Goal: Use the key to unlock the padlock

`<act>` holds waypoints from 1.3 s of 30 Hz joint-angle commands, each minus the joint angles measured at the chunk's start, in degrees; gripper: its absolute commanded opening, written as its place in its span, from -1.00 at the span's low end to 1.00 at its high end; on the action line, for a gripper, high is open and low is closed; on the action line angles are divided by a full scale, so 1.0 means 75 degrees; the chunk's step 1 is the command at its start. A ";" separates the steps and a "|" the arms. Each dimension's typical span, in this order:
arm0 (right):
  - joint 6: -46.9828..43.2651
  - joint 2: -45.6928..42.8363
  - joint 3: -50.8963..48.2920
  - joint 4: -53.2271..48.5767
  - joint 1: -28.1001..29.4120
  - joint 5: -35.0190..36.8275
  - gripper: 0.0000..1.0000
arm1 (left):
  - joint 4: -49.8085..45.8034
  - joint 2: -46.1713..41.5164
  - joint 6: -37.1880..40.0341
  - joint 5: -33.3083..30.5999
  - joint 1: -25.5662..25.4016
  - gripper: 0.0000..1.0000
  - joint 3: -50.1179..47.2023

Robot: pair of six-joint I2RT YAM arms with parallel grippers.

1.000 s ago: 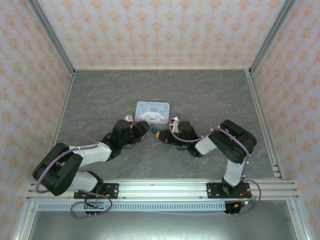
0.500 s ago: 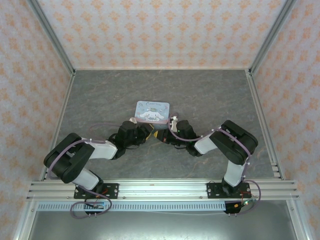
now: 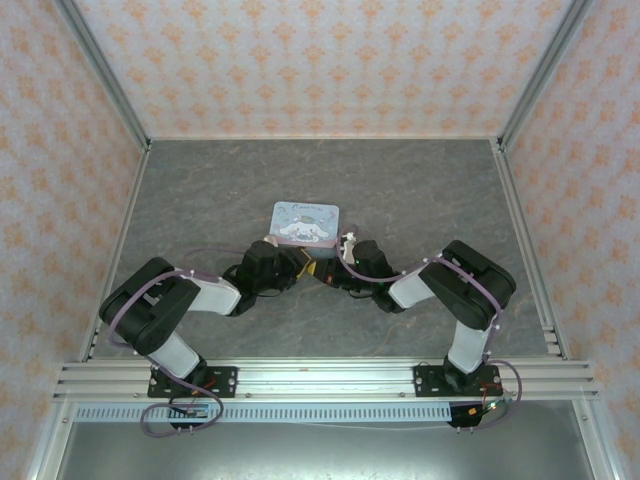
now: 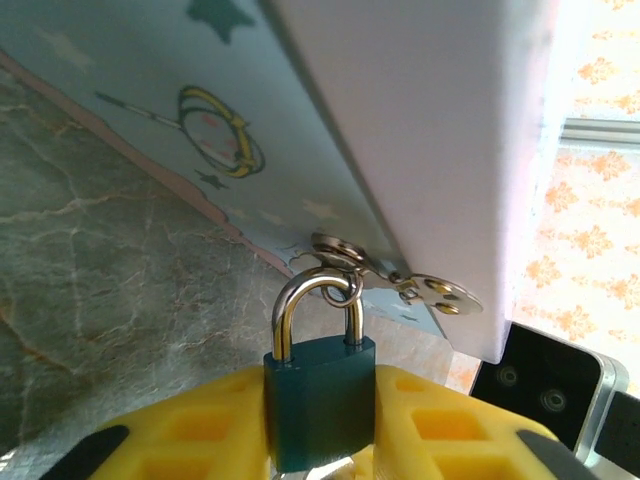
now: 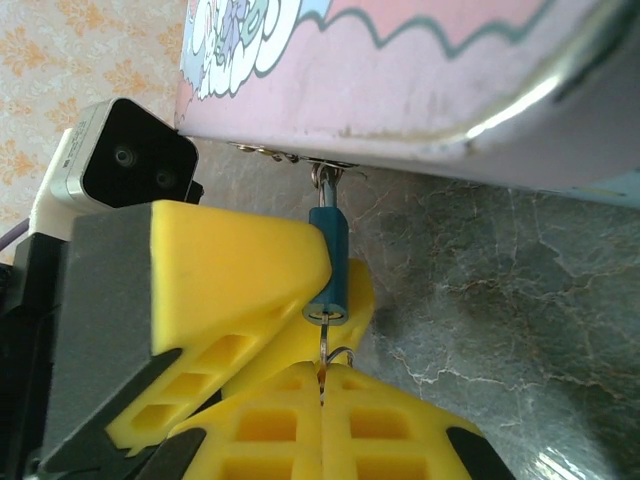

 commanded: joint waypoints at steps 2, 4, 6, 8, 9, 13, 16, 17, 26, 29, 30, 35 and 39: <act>0.0037 -0.0336 0.0009 0.0406 0.0058 0.0038 -1.00 | -0.0129 -0.0131 0.0068 -0.0323 -0.0068 -0.63 0.0171; -0.0047 -0.0387 -0.0011 0.0300 0.0058 0.0059 -1.00 | -0.0340 -0.0259 0.0142 -0.0365 -0.0073 -0.76 0.0194; -0.0109 -0.0434 -0.0017 0.0209 0.0058 0.0096 -1.00 | -0.0438 -0.0342 0.0170 -0.0374 -0.0071 -0.86 0.0206; -0.0176 -0.0467 -0.0063 0.0176 0.0058 0.0161 -0.94 | -0.0497 -0.0408 0.0171 -0.0376 -0.0071 -0.96 0.0218; -0.0222 -0.0516 -0.0107 0.0142 0.0058 0.0249 -0.86 | -0.0529 -0.0440 0.0168 -0.0377 -0.0068 -1.00 0.0232; -0.0520 -0.0706 -0.0164 -0.0253 0.0058 0.0380 -0.71 | -0.0659 -0.0569 0.0202 -0.0394 -0.0073 -1.00 0.0241; -0.0802 -0.0927 -0.0238 -0.0555 0.0058 0.0516 -0.63 | -0.0812 -0.0692 0.0229 -0.0428 -0.0069 -1.00 0.0230; -0.0907 -0.1045 -0.0263 -0.0706 0.0058 0.0598 -0.60 | -0.0873 -0.0742 0.0248 -0.0440 -0.0070 -1.00 0.0230; -0.3064 -0.2616 -0.0318 -0.3093 0.0058 0.1481 -0.34 | -0.1445 -0.1040 0.0201 -0.0432 -0.0079 -1.00 0.0351; -0.4074 -0.3277 -0.0443 -0.3616 0.0059 0.1740 -0.31 | -0.1627 -0.1097 0.0128 -0.0371 -0.0068 -1.00 0.0436; -0.4594 -0.3588 -0.0530 -0.3760 0.0057 0.1840 -0.29 | -0.1683 -0.1121 0.0096 -0.0357 -0.0077 -1.00 0.0461; -0.6992 -0.4779 -0.0541 -0.4806 0.0058 0.2151 -0.28 | -0.2010 -0.1182 0.0078 -0.0215 -0.0078 -1.00 0.0648; -0.8469 -0.5436 -0.0553 -0.5120 0.0080 0.2080 -0.30 | -0.2108 -0.1205 0.0009 -0.0134 -0.0075 -1.00 0.0699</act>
